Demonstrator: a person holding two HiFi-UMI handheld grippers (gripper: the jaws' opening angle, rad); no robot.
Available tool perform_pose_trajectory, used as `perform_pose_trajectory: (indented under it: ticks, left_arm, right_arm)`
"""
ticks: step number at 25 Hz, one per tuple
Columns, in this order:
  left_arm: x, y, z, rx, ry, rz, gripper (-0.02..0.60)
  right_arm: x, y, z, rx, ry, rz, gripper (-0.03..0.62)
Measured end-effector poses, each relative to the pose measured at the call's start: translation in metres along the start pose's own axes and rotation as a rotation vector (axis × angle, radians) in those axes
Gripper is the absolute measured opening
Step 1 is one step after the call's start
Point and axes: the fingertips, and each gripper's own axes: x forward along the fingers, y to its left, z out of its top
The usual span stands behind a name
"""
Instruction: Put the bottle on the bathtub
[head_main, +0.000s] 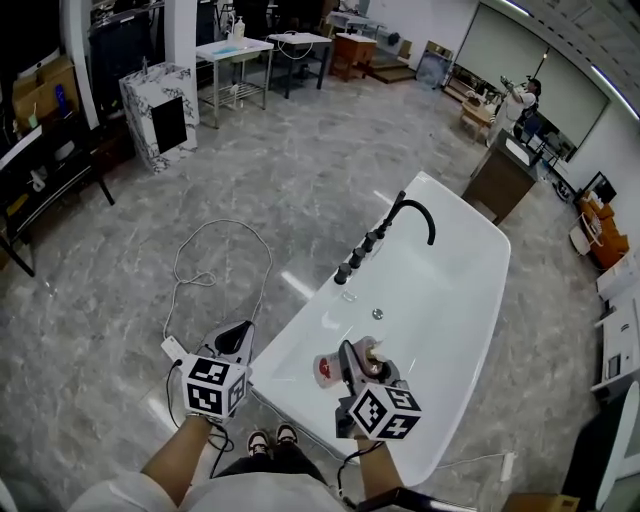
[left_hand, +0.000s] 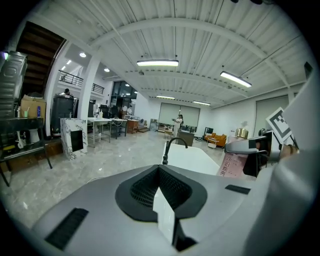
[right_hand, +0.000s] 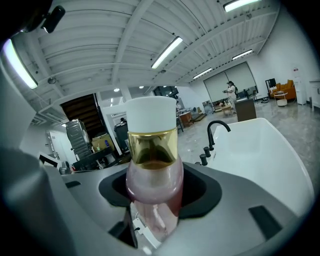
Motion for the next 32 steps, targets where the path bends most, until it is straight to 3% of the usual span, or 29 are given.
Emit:
perform_pose_trajectory:
  ticks: [13,22,32]
  left_arm:
    - [0.013,0.012,-0.041,-0.009,0.071,0.038,0.003]
    - [0.04,0.019,-0.087,-0.023,0.107,0.035,0.003]
    - [0.066,0.021,-0.131,-0.055,0.151,0.043,0.003]
  right_arm:
    - [0.023,-0.002,-0.021,-0.031,0.053,0.035,0.23]
    - [0.045,-0.013,-0.065,-0.061,0.094,0.069,0.23]
    - [0.076,-0.038,-0.104,-0.02,0.097,0.054,0.23]
